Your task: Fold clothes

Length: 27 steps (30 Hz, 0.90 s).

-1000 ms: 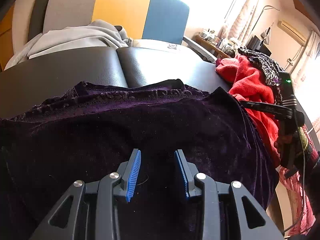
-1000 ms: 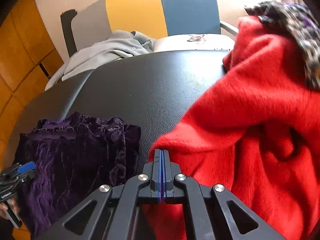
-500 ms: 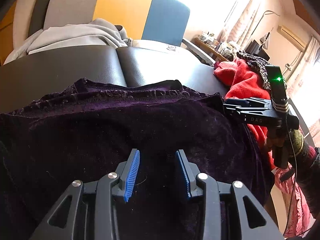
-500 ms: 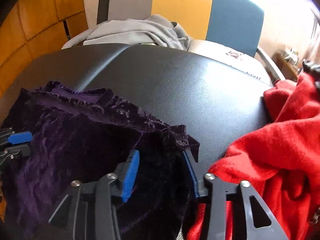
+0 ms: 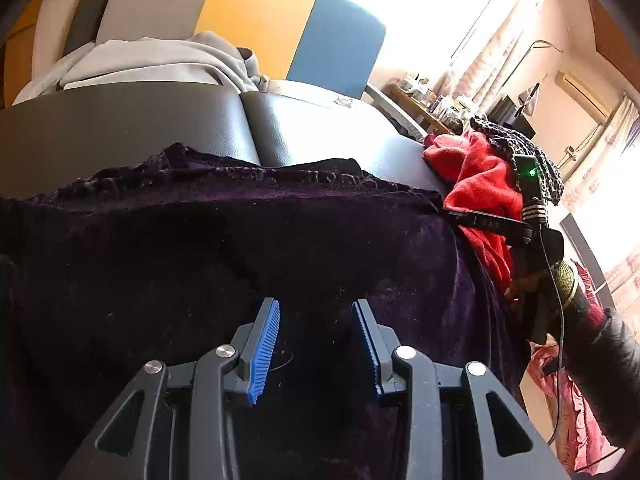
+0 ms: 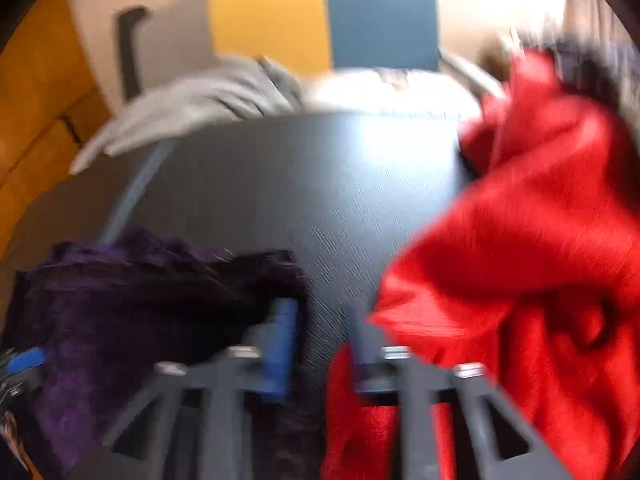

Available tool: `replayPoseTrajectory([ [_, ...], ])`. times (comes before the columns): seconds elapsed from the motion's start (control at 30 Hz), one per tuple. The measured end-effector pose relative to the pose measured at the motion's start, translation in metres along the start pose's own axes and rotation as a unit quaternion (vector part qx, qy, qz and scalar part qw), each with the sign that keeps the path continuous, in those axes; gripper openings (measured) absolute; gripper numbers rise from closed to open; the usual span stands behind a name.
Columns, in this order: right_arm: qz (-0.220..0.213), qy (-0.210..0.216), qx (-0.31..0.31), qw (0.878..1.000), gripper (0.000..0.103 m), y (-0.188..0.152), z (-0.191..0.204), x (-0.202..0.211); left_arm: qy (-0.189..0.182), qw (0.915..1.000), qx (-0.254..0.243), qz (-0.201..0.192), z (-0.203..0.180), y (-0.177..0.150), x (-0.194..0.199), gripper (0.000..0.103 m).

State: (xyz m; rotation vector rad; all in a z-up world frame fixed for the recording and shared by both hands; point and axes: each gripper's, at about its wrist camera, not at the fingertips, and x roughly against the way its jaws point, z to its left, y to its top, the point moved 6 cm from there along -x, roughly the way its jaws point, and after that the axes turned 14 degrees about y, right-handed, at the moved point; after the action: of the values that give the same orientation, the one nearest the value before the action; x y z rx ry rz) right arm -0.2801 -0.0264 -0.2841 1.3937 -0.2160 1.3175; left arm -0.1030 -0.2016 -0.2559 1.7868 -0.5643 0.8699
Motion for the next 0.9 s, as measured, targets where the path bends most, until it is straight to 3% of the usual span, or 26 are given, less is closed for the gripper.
replayPoseTrajectory([
  [0.17, -0.052, -0.029, 0.071, 0.996, 0.046, 0.009, 0.025, 0.025, 0.035, 0.9992, -0.008, -0.021, 0.011, 0.000, 0.017, 0.038],
  [0.23, -0.071, -0.012, 0.095, 0.993, 0.046, 0.013, 0.045, 0.036, 0.041, 0.9988, 0.001, -0.025, 0.023, 0.000, 0.024, 0.038],
  [0.3, -0.084, 0.019, 0.114, 0.990, 0.053, 0.016, 0.067, 0.045, 0.058, 0.9978, 0.011, -0.031, 0.039, 0.000, 0.030, 0.038],
  [0.4, -0.059, 0.096, 0.129, 0.985, 0.060, 0.017, 0.108, 0.037, 0.072, 0.9964, 0.027, -0.036, 0.063, 0.001, 0.036, 0.038],
  [0.53, 0.017, 0.169, 0.144, 0.975, 0.061, -0.008, 0.151, -0.001, 0.079, 0.9965, 0.010, -0.026, 0.078, 0.010, 0.027, 0.038],
  [0.63, 0.045, 0.137, 0.193, 0.971, 0.061, -0.033, 0.170, -0.022, 0.105, 0.9932, -0.039, -0.032, 0.073, 0.023, 0.018, 0.038],
  [0.7, 0.049, 0.136, 0.215, 0.966, 0.061, -0.036, 0.178, -0.024, 0.092, 0.9926, -0.063, -0.047, 0.064, 0.035, 0.018, 0.038],
  [0.77, 0.057, 0.134, 0.217, 0.965, 0.066, -0.032, 0.178, -0.031, 0.106, 0.9878, -0.104, -0.049, 0.057, 0.045, 0.007, 0.041],
  [0.87, 0.077, 0.132, 0.204, 0.967, 0.066, -0.028, 0.171, -0.046, 0.115, 0.9829, -0.142, -0.024, 0.055, 0.051, -0.015, 0.042],
  [0.9, 0.078, 0.137, 0.201, 0.967, 0.061, -0.028, 0.170, -0.047, 0.112, 0.9822, -0.151, -0.011, 0.055, 0.051, -0.023, 0.042],
])
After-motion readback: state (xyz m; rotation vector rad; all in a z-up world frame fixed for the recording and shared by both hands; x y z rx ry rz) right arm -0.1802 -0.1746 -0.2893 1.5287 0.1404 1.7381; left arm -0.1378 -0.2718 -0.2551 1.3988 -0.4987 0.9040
